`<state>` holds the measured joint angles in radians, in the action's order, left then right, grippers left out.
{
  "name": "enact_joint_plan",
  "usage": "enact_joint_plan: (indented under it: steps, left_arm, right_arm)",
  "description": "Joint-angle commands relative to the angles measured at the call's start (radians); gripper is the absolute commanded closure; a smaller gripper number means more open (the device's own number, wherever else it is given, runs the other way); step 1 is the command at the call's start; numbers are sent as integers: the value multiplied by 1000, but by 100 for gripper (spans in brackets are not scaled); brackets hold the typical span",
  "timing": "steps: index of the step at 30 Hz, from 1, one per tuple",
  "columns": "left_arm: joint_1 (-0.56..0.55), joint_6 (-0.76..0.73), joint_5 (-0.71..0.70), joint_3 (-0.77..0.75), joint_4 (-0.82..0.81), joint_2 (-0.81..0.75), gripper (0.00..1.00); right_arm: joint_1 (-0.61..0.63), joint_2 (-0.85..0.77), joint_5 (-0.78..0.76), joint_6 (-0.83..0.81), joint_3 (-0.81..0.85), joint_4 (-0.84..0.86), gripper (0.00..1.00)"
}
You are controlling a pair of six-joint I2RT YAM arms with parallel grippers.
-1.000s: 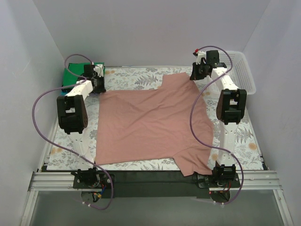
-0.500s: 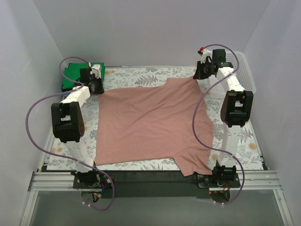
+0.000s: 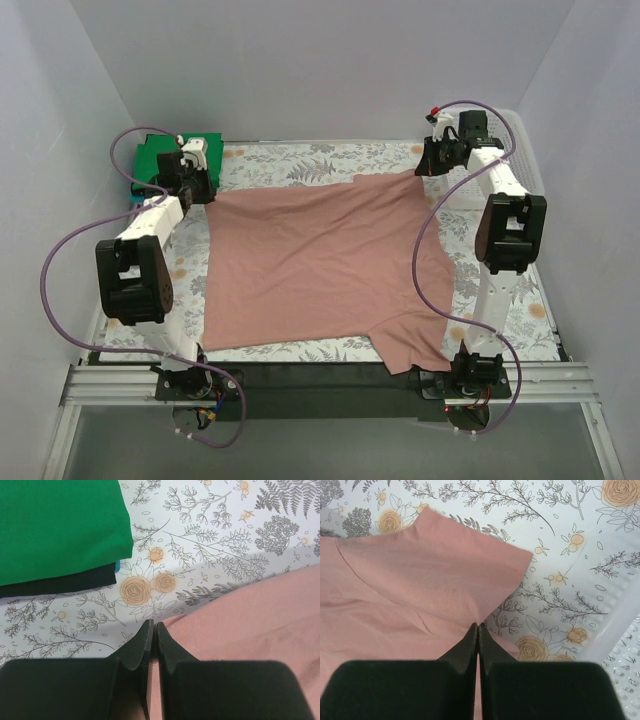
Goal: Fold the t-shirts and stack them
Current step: Fold the tshirt
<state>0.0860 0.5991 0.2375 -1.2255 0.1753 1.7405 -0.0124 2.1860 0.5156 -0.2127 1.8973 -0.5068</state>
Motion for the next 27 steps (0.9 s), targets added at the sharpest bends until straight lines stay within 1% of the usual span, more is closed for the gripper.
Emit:
enact_joint_plan:
  steps: [1,10,27]
  left_arm:
    - [21,-25,13,32,-22,-68,100]
    - [35,-47,37,121,-23,-139,100]
    - [49,-88,49,195,16,-199,100]
  right_arm:
    - [-14,-86,40,-27,-26,13,99]
    - [-23,-152,52,-66,-142,13,99]
    - [-32,-242,70,-100,-300,2,99]
